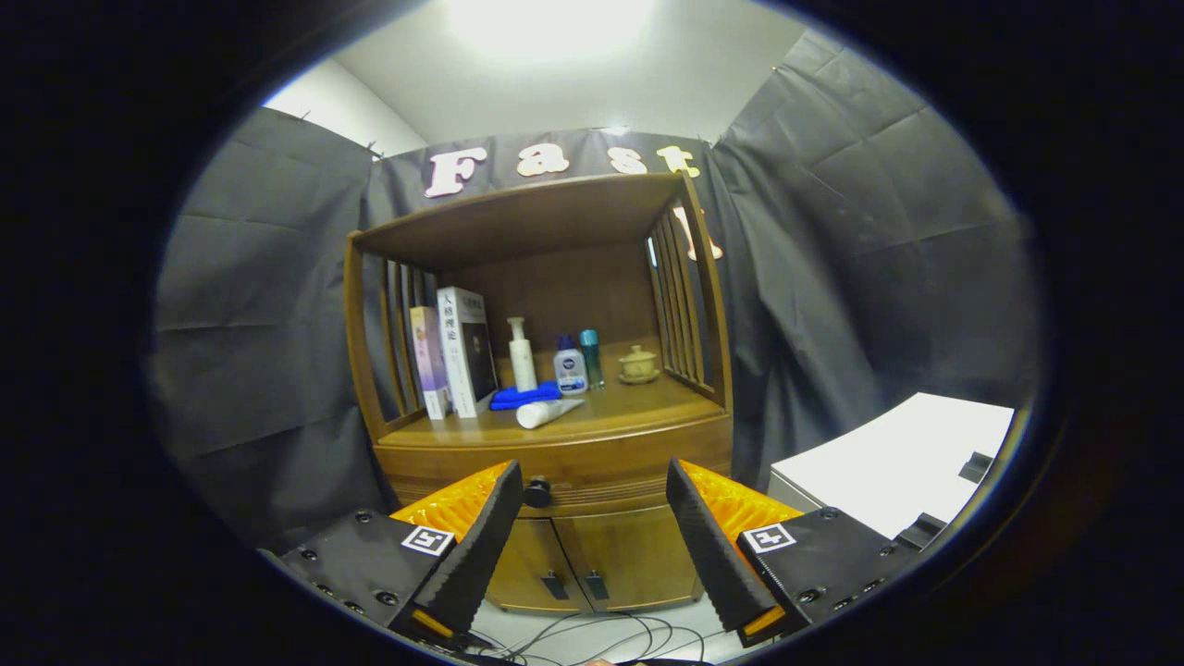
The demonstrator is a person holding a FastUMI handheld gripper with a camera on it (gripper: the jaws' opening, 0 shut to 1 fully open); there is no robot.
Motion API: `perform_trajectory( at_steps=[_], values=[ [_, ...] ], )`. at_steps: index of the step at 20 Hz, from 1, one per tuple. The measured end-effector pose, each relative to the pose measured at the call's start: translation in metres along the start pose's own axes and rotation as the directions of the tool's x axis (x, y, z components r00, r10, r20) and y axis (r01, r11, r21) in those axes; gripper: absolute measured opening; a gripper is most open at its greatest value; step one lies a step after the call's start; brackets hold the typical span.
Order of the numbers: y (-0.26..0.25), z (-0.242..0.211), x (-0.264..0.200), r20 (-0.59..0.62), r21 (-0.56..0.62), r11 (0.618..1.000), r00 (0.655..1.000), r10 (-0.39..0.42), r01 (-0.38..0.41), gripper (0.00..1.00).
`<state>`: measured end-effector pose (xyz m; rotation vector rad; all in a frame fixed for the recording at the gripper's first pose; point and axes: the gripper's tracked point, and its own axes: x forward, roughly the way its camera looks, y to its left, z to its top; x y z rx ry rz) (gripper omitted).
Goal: Pull open the drawer, take out the items inside it, and place them on the countertop above the cabinet.
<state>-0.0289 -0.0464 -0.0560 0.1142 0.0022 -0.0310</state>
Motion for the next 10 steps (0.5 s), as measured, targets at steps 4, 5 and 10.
perform_trajectory(
  at_steps=[4, 5, 10],
  values=[
    [0.014, 0.002, -0.007, 0.009, 0.011, 0.999, 0.999, 0.038, -0.038, 0.97],
    [0.018, 0.0, -0.006, 0.002, 0.014, 0.999, 0.999, 0.049, -0.049, 0.97],
    [0.014, 0.005, -0.006, 0.021, -0.02, 0.999, 0.999, 0.037, -0.037, 0.97]
  ],
)
